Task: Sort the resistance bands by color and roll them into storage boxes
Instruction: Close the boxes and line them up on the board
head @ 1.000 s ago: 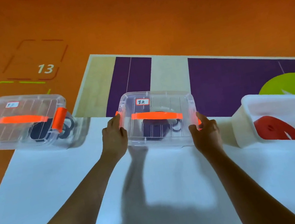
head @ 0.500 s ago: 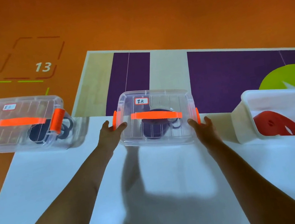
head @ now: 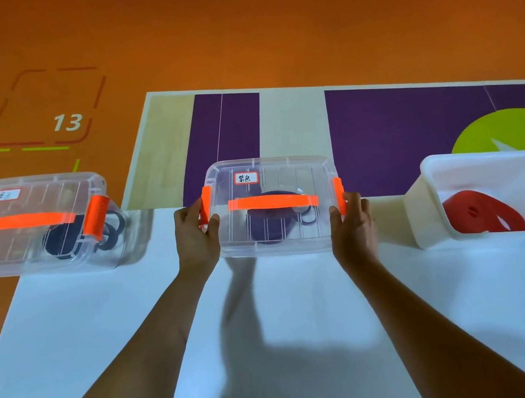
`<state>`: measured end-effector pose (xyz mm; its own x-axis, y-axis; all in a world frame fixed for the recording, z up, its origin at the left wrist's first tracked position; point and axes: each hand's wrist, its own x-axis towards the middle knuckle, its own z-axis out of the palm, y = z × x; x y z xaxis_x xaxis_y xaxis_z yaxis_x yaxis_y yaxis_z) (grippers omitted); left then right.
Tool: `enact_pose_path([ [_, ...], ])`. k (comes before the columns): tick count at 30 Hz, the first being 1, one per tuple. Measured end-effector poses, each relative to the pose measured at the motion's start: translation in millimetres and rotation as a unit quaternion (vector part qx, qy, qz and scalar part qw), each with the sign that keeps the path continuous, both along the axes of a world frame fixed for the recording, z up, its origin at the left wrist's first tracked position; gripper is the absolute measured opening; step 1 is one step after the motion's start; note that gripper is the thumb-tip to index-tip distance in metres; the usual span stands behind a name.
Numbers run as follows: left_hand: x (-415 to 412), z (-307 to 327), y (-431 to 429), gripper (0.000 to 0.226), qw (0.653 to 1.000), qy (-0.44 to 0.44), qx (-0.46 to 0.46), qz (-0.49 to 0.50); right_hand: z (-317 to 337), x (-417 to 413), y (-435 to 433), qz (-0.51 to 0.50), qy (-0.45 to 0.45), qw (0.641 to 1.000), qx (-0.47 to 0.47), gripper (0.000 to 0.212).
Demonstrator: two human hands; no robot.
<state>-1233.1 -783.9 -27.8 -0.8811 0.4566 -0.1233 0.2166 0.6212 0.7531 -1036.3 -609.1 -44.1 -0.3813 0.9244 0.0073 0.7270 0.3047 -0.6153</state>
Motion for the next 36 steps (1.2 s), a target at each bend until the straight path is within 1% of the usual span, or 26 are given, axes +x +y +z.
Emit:
enact_pose_path([
  [4,-5,-1,-1,0.040,0.999,0.028,-0.024,-0.017,6,-2,1,0.009,-0.060,0.998,0.006,0.031],
  [7,-12,0,-3,0.041,0.991,0.080,-0.095,-0.051,9,-1,0,0.019,-0.083,0.996,0.018,0.032],
  [9,-12,4,-4,0.047,0.980,0.118,-0.138,-0.076,11,1,-2,0.027,-0.080,0.996,0.030,0.036],
  [11,-4,10,-5,0.055,0.970,0.150,-0.163,-0.095,15,4,-7,0.040,-0.055,0.996,0.053,0.047],
  [13,11,15,-7,0.052,0.958,0.196,-0.160,-0.137,17,11,-17,0.054,-0.024,0.995,0.085,0.053],
  [15,29,17,-11,0.044,0.944,0.235,-0.147,-0.179,19,18,-29,0.074,0.002,0.991,0.110,0.051],
  [19,67,13,-22,0.033,0.925,0.276,-0.112,-0.234,19,34,-52,0.076,0.020,0.987,0.141,0.052],
  [24,111,11,-27,0.031,0.914,0.281,-0.093,-0.277,21,75,-72,0.052,0.004,0.990,0.131,0.050],
  [27,143,14,-25,0.029,0.907,0.287,-0.082,-0.298,23,108,-79,0.024,0.001,0.994,0.107,0.049],
  [36,270,16,1,0.026,0.887,0.281,-0.065,-0.361,32,250,-76,-0.041,0.001,0.997,0.072,0.047],
])
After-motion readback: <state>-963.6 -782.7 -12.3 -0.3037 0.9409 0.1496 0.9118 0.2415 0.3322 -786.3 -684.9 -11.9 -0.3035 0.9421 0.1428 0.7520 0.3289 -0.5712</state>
